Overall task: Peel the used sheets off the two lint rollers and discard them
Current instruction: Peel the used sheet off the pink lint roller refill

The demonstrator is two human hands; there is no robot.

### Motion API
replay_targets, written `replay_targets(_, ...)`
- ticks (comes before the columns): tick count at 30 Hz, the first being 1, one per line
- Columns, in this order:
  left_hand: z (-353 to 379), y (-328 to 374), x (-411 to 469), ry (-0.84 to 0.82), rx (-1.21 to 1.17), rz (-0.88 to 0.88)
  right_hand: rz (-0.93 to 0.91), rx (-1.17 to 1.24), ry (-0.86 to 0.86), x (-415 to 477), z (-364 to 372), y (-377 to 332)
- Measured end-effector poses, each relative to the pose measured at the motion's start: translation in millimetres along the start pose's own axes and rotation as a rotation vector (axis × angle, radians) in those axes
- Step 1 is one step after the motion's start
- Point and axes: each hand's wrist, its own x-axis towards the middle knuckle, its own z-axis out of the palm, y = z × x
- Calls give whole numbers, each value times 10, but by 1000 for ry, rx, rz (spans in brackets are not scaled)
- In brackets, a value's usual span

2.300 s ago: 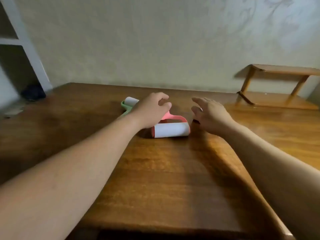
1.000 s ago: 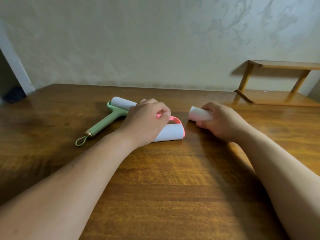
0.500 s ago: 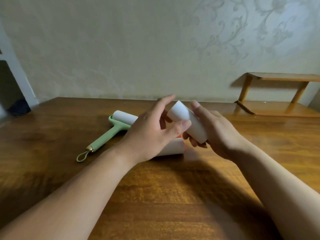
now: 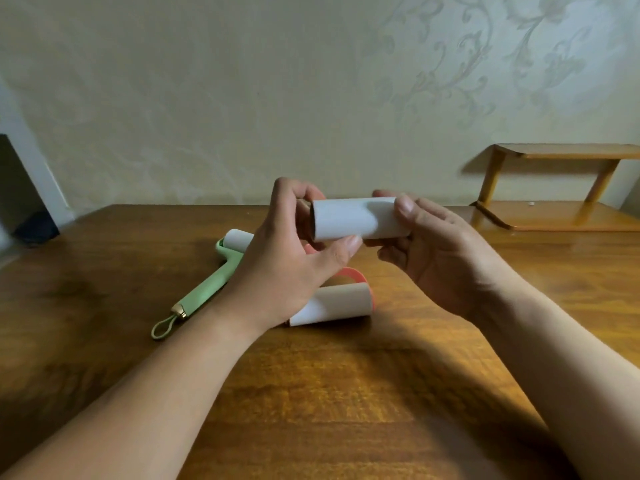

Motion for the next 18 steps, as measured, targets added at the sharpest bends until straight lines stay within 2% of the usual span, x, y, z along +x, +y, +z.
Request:
replay_targets(4,3,21,-4,-45,57,-65,-31,-45,45,-1,78,19)
replay_targets(10,107,140,-27,-143,-284,-186,-28,0,-76,-33,142,37)
replay_targets(18,69,149,-32,-185,-287,-54,-87,10,-242,-85,85,-133)
